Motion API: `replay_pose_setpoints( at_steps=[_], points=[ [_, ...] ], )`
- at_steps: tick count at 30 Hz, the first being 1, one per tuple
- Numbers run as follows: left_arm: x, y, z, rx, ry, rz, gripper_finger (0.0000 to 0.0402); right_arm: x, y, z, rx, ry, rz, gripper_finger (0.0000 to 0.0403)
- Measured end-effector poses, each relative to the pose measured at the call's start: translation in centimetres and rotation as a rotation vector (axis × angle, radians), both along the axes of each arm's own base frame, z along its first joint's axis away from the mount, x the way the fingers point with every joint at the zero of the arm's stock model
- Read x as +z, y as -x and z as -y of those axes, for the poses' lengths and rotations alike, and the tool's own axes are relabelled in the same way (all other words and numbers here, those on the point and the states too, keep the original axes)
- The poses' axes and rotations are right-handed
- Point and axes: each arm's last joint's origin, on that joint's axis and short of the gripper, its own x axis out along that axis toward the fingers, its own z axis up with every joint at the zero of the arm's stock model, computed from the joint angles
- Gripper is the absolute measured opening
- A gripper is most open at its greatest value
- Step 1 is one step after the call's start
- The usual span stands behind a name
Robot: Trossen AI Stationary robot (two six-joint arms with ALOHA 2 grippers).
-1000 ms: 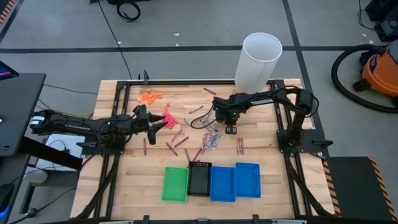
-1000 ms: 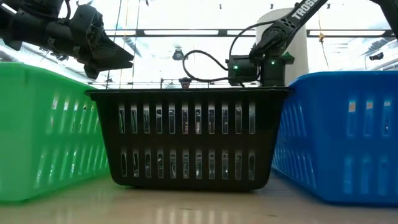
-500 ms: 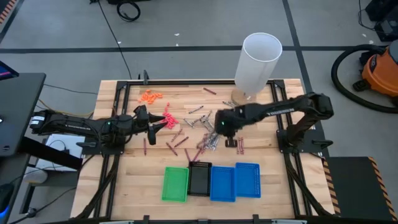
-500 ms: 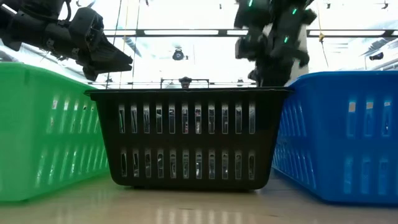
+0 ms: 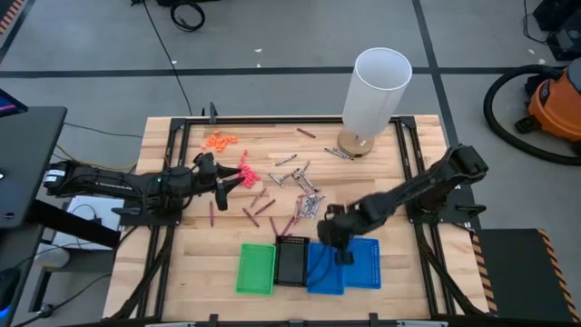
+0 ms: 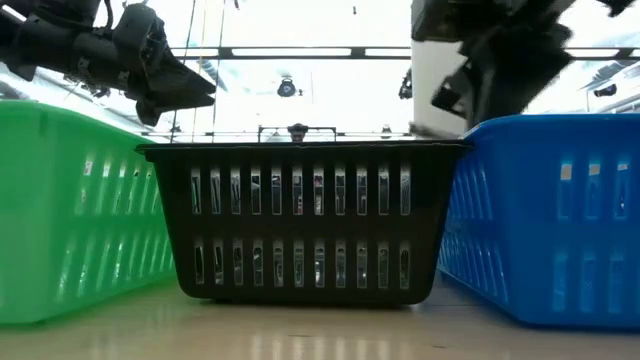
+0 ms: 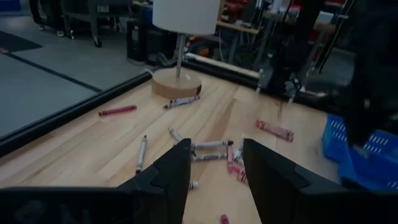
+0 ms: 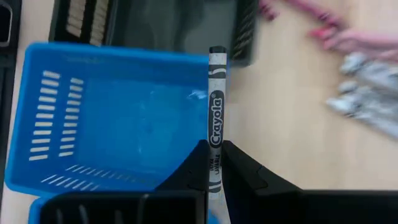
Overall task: Sort crayons
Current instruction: Put the black crayon into the left blue bin
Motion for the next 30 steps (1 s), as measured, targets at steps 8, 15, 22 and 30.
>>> replay_pose_setpoints(
  at_steps=[8, 15, 22, 30],
  points=[
    [0.2, 0.0, 0.0, 0.001, 0.0, 0.019, 0.0157, -2.5, 0.2, -2.9, -0.057, -0.027, -0.069, 0.0035],
    [0.2, 0.0, 0.0, 0.0, -0.003, 0.016, 0.0157, -3.4, 0.1, -3.2, -0.109, -0.025, -0.106, 0.0049],
    [0.0, 0.0, 0.1, -0.004, 0.001, -0.002, 0.0157, -3.7, 0.0, -3.2, -0.114, -0.036, -0.12, 0.0099],
    [-0.1, 0.0, 0.1, -0.008, 0.01, -0.004, 0.0157, -2.9, -0.4, -3.1, -0.116, -0.049, -0.105, 0.0111]
  ],
)
